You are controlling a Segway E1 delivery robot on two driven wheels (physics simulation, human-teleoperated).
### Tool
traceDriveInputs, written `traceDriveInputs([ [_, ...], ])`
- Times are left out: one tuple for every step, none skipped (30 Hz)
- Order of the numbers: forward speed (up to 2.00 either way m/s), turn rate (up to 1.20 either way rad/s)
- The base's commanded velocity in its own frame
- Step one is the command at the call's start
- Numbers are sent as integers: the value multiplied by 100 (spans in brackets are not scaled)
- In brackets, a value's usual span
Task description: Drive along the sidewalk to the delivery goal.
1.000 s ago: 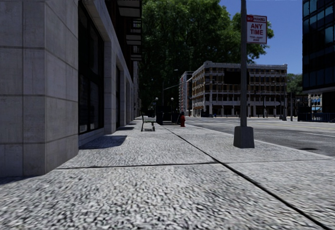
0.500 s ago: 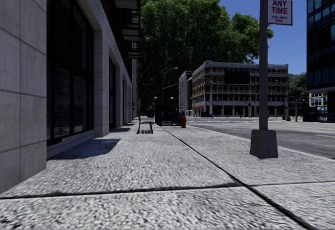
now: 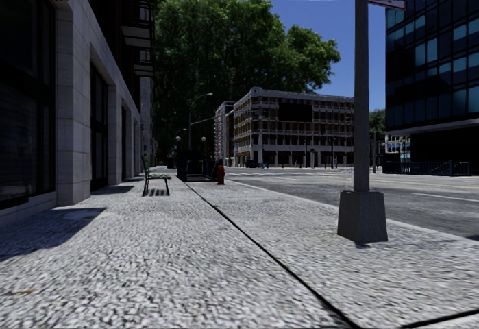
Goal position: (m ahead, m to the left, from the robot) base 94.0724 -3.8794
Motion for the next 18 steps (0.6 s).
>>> traceDriveInputs([
  [191,0],
  [191,0],
  [191,0],
  [191,0],
  [191,0],
  [191,0],
  [191,0],
  [191,0],
  [191,0],
  [191,0],
  [191,0],
  [191,0],
  [191,0],
  [191,0],
  [191,0],
  [191,0],
  [191,0],
  [191,0],
])
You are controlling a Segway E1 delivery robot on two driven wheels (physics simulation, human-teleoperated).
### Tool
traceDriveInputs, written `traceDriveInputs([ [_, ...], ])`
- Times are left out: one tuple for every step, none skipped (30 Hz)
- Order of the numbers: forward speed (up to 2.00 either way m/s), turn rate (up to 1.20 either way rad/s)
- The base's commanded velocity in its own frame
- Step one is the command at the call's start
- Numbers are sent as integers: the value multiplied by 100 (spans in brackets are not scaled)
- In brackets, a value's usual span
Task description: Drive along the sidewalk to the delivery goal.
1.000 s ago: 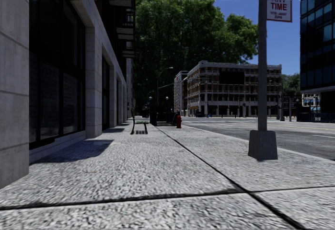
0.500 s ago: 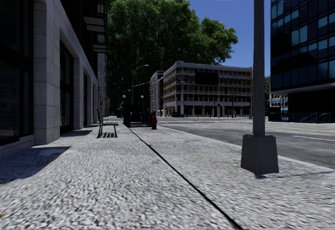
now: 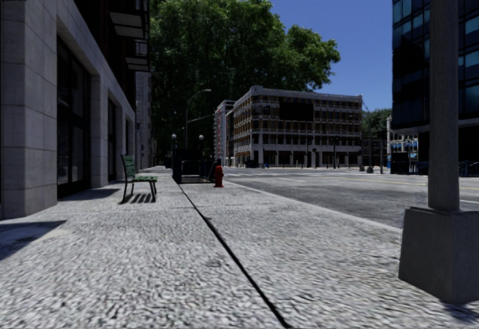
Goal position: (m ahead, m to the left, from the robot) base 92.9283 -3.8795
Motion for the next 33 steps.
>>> traceDriveInputs([
  [191,0],
  [191,0],
  [191,0],
  [191,0],
  [191,0],
  [191,0],
  [191,0],
  [191,0],
  [191,0],
  [191,0],
  [191,0],
  [191,0],
  [191,0],
  [191,0],
  [191,0],
  [191,0],
  [191,0],
  [191,0],
  [191,0],
  [191,0],
  [191,0],
  [191,0],
  [191,0],
  [191,0],
  [191,0],
  [191,0],
  [191,0],
  [191,0],
  [191,0],
  [191,0],
  [191,0],
  [191,0],
  [191,0],
])
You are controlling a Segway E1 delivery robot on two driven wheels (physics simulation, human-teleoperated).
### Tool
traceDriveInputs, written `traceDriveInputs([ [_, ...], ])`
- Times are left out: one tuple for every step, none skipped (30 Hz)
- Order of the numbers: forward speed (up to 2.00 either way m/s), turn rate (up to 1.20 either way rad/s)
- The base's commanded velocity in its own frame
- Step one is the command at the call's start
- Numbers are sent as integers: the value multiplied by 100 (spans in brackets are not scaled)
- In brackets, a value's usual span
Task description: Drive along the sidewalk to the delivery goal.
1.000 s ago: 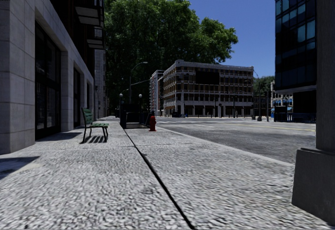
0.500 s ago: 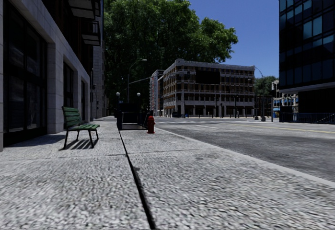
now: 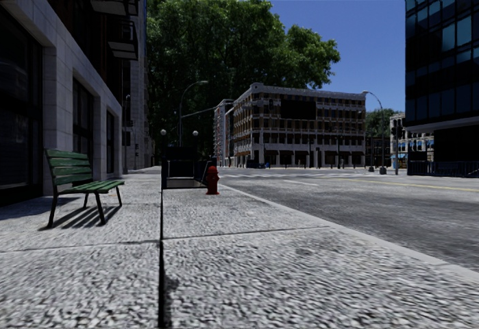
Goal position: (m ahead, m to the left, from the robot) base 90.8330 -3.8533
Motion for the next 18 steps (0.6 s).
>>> traceDriveInputs([
  [191,0],
  [191,0],
  [191,0],
  [191,0],
  [191,0],
  [191,0],
  [191,0],
  [191,0],
  [191,11],
  [191,34],
  [191,59],
  [191,76],
  [191,82],
  [191,82],
  [191,84],
  [191,84],
  [191,37],
  [191,16],
])
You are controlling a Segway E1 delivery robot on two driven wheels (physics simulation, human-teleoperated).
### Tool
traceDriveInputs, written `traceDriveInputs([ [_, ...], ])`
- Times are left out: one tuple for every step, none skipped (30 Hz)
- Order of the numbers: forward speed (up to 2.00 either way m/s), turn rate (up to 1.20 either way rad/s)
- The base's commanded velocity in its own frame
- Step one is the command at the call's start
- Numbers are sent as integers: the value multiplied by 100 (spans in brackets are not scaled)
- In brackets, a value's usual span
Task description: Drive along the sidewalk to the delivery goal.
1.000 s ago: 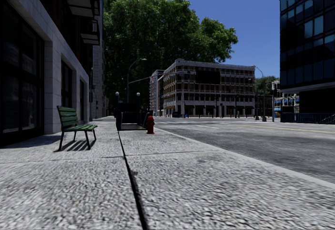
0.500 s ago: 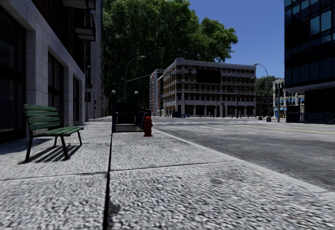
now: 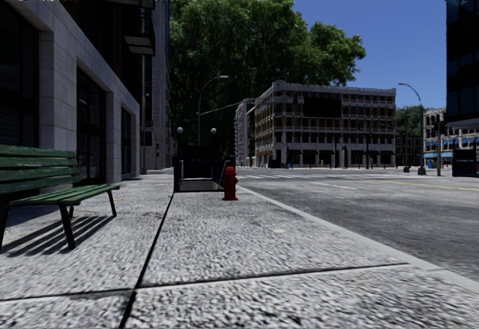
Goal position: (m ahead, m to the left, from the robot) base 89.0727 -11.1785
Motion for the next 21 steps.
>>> traceDriveInputs([
  [191,5],
  [191,0],
  [191,0],
  [191,0],
  [191,0],
  [191,0],
  [191,0],
  [191,0],
  [191,0],
  [191,0],
  [191,0],
  [191,0],
  [191,0],
  [191,11],
  [191,37],
  [191,64],
  [191,108],
  [191,115],
  [191,116],
  [191,117],
  [191,117],
])
